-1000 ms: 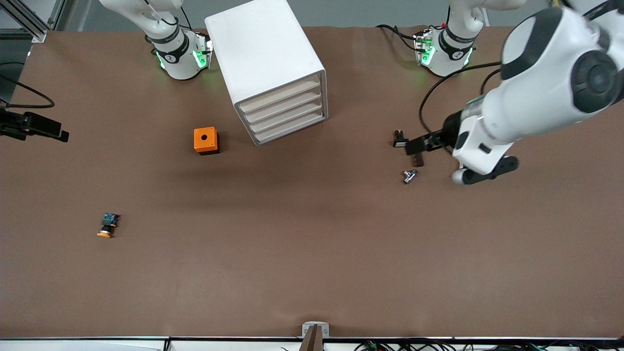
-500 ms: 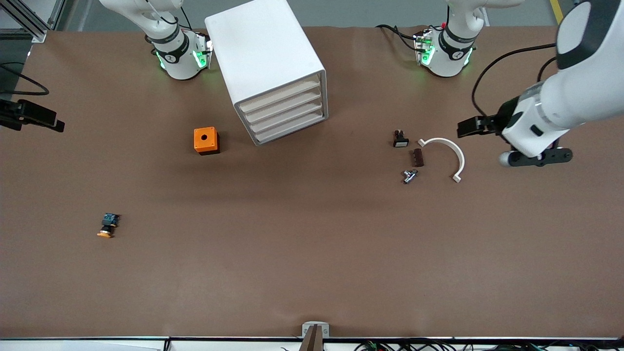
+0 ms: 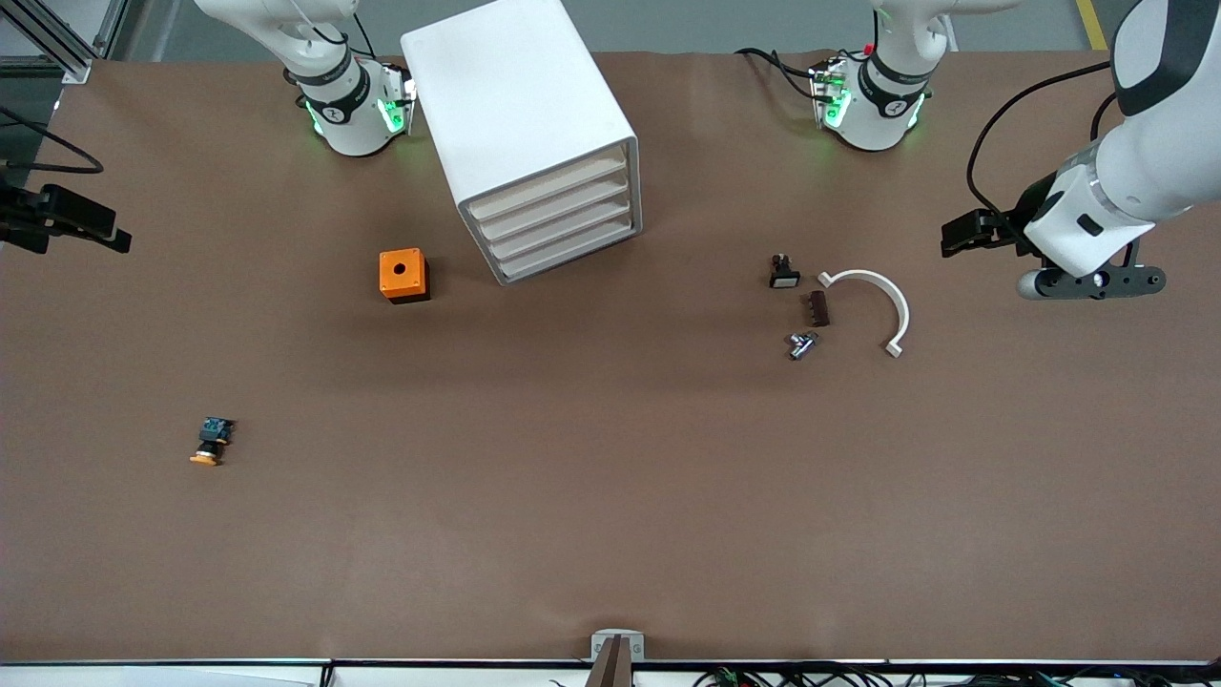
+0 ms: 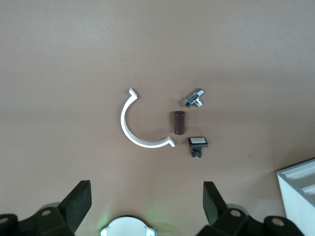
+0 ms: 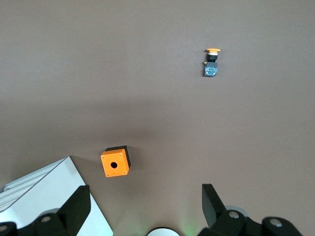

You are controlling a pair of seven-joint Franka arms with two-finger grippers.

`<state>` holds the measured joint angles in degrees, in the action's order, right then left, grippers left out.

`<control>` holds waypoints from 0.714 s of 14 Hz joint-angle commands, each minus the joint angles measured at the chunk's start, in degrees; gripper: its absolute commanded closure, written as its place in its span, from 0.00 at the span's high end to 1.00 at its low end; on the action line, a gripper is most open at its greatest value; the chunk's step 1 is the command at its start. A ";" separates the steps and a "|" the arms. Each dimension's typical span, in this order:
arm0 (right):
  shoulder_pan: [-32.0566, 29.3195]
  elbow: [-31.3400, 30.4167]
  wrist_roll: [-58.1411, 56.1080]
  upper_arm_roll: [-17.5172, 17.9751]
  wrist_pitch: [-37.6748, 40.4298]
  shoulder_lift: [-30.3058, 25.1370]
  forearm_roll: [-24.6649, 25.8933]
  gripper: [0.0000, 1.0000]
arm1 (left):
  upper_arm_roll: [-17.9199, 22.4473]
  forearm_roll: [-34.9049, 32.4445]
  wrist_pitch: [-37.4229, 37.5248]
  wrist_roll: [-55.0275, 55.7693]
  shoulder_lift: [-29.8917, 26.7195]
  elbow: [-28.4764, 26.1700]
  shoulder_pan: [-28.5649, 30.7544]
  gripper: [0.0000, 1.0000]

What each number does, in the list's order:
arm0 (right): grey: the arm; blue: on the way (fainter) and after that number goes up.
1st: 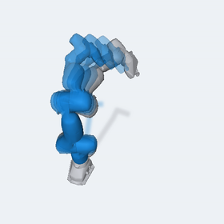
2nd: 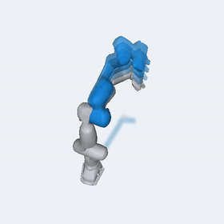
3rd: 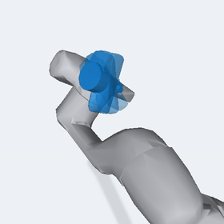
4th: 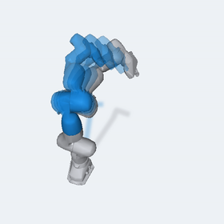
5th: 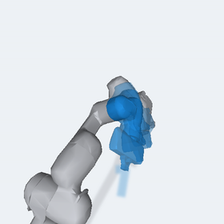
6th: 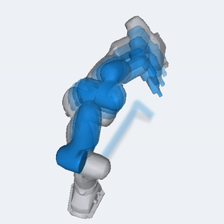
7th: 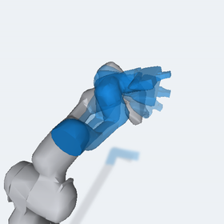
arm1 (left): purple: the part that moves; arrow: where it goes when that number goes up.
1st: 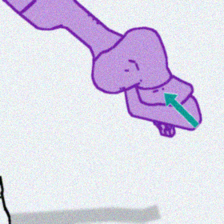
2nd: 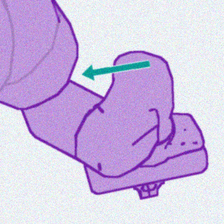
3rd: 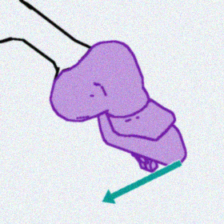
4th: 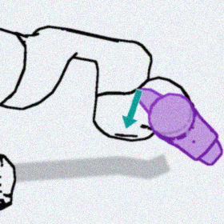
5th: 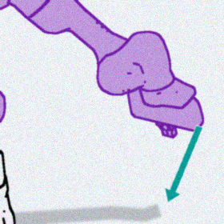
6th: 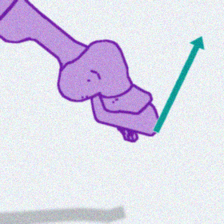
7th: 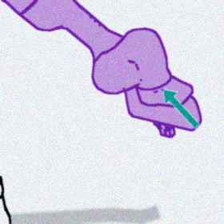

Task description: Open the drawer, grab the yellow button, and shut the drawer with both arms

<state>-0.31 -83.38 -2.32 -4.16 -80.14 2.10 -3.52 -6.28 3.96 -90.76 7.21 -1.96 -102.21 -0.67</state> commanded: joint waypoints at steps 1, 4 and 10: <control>0.05 -6.44 0.03 0.47 -2.21 -5.35 -0.09 1.00 | 1.36 -0.97 -4.59 -2.98 -6.64 -7.73 0.23 1.00; 0.22 -7.32 0.04 0.29 -2.39 -6.14 -0.09 1.00 | 1.27 -2.46 -5.83 -3.16 -6.74 -7.04 1.11 1.00; 1.45 -7.06 -0.84 -0.24 -3.27 -6.32 3.06 1.00 | 1.36 -3.17 -5.66 -2.55 -6.13 0.16 1.20 1.00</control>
<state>-0.03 -89.26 -2.63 -4.00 -82.63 -2.64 -2.59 -4.86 1.90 -96.88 4.81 -7.73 -104.05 0.29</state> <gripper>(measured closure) 0.000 0.000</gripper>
